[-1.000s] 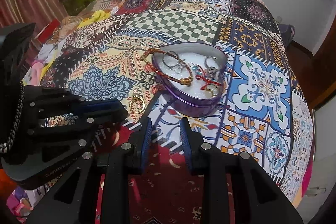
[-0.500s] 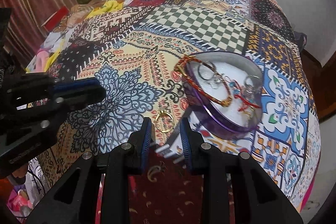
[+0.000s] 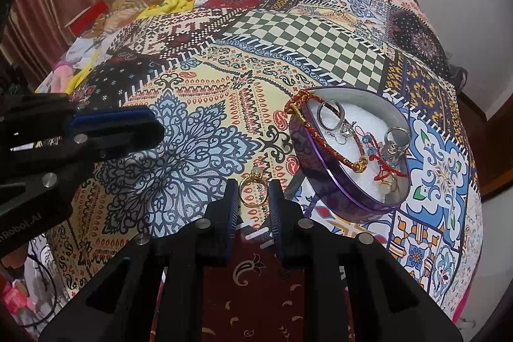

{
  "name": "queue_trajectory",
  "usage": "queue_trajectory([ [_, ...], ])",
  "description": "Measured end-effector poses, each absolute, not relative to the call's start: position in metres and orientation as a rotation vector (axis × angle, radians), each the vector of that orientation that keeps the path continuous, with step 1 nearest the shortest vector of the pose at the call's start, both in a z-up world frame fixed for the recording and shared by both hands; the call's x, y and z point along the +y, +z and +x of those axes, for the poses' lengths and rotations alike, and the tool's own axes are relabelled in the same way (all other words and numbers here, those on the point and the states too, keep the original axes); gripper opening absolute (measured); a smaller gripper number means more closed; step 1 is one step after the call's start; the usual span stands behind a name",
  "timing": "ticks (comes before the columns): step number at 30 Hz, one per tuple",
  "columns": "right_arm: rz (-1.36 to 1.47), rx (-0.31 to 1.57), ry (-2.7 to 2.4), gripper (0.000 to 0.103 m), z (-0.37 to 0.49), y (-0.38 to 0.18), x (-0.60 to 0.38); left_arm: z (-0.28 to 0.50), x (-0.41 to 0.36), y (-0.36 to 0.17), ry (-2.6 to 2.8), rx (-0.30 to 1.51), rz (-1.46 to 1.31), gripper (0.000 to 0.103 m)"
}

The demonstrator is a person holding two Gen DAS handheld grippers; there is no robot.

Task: Organize jewelry
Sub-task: 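Grasp the gold ring with right gripper while left gripper grasps a small ring, then lower both held rings into the tin and open both grippers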

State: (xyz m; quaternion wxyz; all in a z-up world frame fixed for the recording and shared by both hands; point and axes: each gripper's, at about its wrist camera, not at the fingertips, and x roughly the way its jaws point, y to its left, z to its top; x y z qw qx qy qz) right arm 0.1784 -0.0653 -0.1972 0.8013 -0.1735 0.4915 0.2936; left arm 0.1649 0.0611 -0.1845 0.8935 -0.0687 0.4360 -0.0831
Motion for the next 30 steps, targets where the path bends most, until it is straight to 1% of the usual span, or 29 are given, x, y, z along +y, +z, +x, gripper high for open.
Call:
queue_trajectory([
  [8,-0.281,1.009,0.622,0.017,0.174,-0.171,-0.085,0.164,0.053,-0.165,-0.175,0.868,-0.126,0.008],
  [19,-0.202,0.877,0.53,0.017,0.182,-0.125,-0.123,0.178,0.037,-0.138,-0.206,0.808,-0.113,0.008],
  [30,-0.143,0.806,0.476,0.017,0.197,-0.103,-0.15,0.203,0.019,-0.116,-0.248,0.746,-0.098,0.008],
])
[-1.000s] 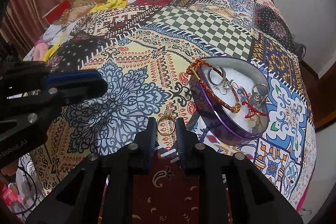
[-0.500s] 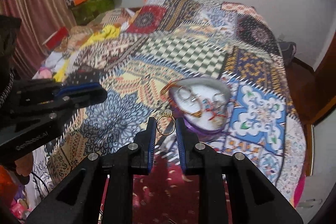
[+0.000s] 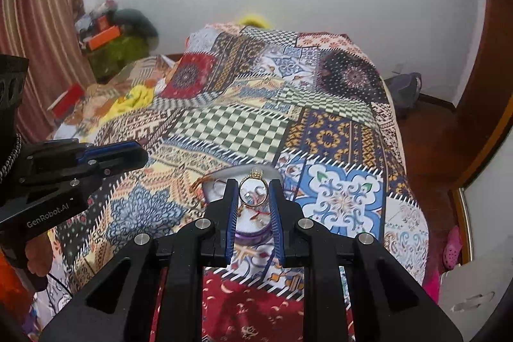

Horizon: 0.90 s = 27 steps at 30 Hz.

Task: Organize jewelry
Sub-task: 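Lower both held rings into the tin and open both grippers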

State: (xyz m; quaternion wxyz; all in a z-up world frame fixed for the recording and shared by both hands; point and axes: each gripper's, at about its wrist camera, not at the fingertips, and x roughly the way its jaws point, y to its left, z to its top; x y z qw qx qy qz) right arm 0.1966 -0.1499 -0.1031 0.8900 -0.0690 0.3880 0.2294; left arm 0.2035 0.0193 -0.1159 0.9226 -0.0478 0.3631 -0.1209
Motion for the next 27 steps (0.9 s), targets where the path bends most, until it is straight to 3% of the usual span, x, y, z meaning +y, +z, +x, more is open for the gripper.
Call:
queue_trajectory([
  [27,-0.14,0.976,0.555,0.017,0.223,-0.169,-0.139,0.254,-0.009,-0.18,-0.305,0.936,-0.071,0.008],
])
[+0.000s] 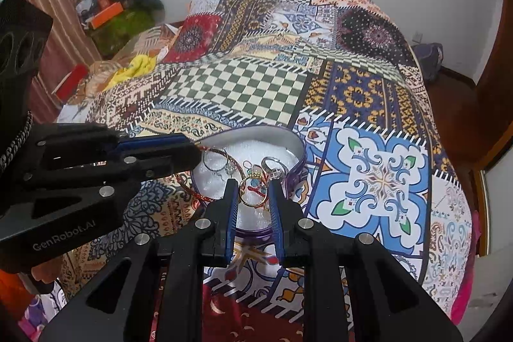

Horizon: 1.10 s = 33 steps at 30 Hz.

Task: Organize jewelry

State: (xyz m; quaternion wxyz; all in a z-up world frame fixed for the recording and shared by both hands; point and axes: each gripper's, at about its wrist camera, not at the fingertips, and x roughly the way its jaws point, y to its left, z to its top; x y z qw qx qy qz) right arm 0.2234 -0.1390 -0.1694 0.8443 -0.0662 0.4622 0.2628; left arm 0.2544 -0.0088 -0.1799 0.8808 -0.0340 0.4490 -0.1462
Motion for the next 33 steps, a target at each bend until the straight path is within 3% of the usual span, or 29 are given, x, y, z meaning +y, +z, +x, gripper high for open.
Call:
queue_trajectory([
  [15,-0.154,0.991,0.571,0.018,0.227,-0.173,-0.136,0.256,-0.003,-0.179,-0.296,0.946,-0.096,0.008],
  [17,-0.166,0.981,0.561,0.02,0.225,-0.171,-0.135,0.253,-0.002,-0.177,-0.289,0.94,-0.098,0.008],
  [19,-0.167,0.966,0.553,0.035,0.223,-0.166,-0.136,0.251,0.001,-0.173,-0.282,0.931,-0.103,0.009],
  [21,-0.159,0.944,0.547,0.039,0.221,-0.16,-0.138,0.247,0.003,-0.167,-0.269,0.915,-0.104,0.009],
  [33,-0.122,0.752,0.487,0.039,0.188,-0.086,-0.154,0.198,0.003,-0.092,-0.177,0.714,-0.034,0.011],
])
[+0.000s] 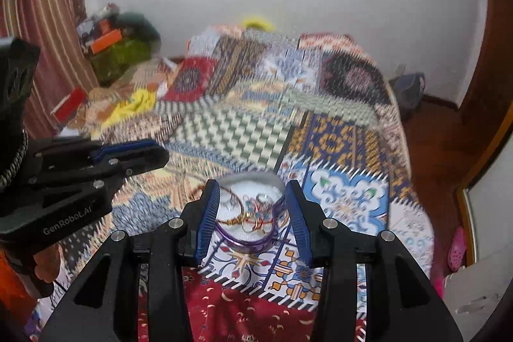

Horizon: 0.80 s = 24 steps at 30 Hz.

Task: Organize jewelry

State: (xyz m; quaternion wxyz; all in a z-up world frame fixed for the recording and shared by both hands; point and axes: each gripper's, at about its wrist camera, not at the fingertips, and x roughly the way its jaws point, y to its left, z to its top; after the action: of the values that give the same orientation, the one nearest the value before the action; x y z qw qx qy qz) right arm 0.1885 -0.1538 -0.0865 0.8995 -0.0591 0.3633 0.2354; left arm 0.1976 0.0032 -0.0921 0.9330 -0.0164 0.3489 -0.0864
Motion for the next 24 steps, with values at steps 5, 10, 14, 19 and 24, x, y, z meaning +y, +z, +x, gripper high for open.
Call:
queue_trajectory([
  [5,-0.097,0.579,0.446,0.039,0.154,-0.036,-0.165,0.161,0.003,-0.045,-0.143,0.574,-0.03,0.012],
  [10,-0.07,0.347,0.394,0.039,0.101,0.016,-0.177,0.114,-0.002,0.002,-0.11,0.395,-0.017,0.019],
  [14,-0.051,0.22,0.365,0.039,0.064,0.04,-0.183,0.075,-0.002,0.028,-0.095,0.262,-0.045,0.037],
  [19,-0.05,0.123,0.316,0.061,0.031,0.049,-0.183,0.038,-0.01,0.041,-0.054,0.16,-0.014,0.065],
  [24,-0.049,0.101,0.291,0.086,0.023,0.044,-0.18,0.019,-0.015,0.038,0.012,0.118,-0.003,0.098],
])
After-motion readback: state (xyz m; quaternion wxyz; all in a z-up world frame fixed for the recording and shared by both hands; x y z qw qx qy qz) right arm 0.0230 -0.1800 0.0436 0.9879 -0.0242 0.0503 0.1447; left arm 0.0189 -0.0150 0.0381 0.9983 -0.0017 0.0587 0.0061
